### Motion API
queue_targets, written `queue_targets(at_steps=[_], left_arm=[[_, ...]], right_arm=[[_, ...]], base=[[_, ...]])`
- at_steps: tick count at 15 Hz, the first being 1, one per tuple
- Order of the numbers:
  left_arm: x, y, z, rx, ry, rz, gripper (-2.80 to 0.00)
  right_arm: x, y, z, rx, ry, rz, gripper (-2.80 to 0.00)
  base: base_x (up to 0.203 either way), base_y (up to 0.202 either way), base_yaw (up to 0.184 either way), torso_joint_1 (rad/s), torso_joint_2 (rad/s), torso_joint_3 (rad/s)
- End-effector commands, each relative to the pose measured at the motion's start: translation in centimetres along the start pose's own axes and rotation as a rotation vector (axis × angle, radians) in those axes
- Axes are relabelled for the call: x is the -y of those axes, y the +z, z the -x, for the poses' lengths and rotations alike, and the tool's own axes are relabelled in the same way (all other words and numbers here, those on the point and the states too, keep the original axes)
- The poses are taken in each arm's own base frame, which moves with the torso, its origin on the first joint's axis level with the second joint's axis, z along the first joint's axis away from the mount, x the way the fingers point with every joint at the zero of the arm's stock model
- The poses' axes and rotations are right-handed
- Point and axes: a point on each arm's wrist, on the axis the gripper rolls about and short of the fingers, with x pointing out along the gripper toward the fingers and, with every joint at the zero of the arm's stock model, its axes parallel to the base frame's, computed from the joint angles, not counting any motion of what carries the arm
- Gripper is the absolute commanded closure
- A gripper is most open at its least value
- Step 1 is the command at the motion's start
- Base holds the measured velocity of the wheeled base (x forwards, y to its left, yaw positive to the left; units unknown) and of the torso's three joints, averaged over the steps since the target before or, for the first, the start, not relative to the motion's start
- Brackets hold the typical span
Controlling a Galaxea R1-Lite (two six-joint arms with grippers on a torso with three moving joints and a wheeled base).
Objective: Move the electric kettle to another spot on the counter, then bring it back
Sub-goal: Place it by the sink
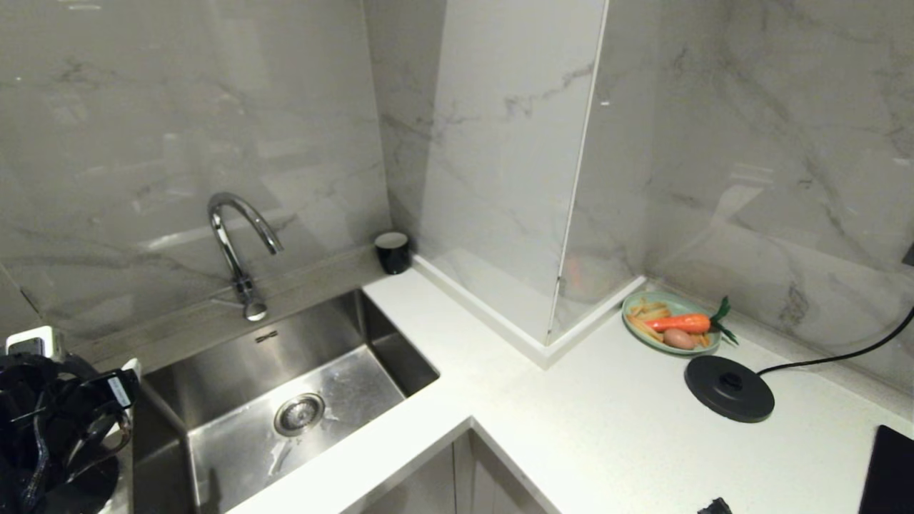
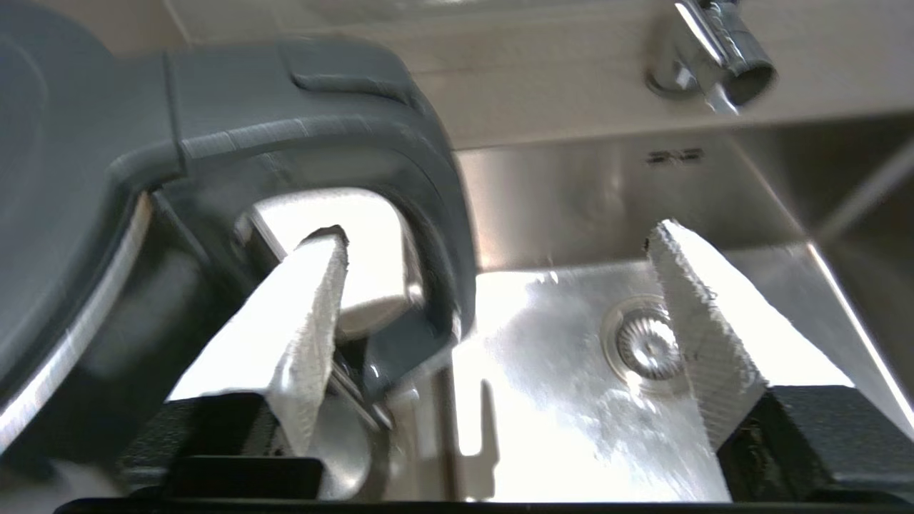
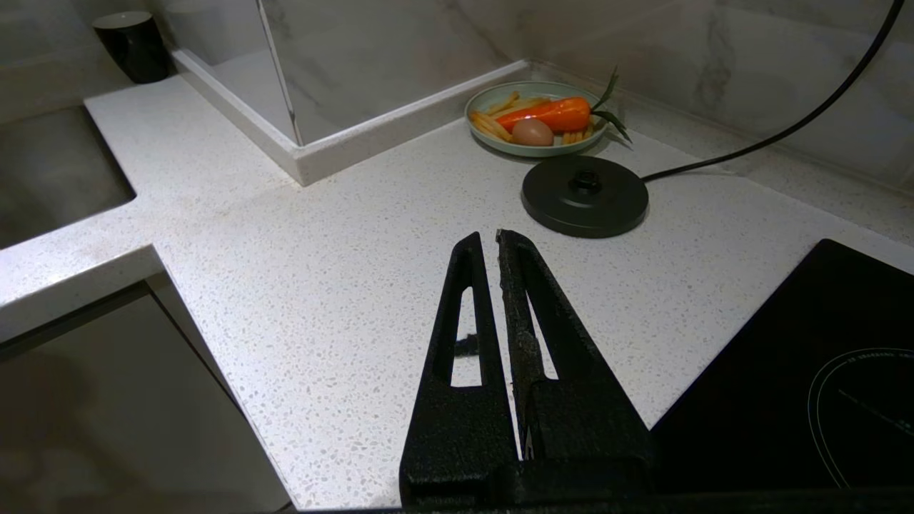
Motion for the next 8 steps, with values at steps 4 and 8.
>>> queue_targets(at_steps=[4, 8], left_arm=[[0.3, -1.3, 3.2, -0.087, -0.026, -0.017, -2.8], [0.0, -2.4, 5.5, -0.166, -0.063, -0.019, -2.8]], right_arm=[[0.0, 0.0, 0.0, -0.002, 0.0, -0.001, 0.0], [0.0, 0.0, 0.0, -0.002, 0.0, -0.001, 0.0]], base=[[0.0, 0.0, 0.0, 0.0, 0.0, 0.0], [0.0, 0.0, 0.0, 0.0, 0.0, 0.0]])
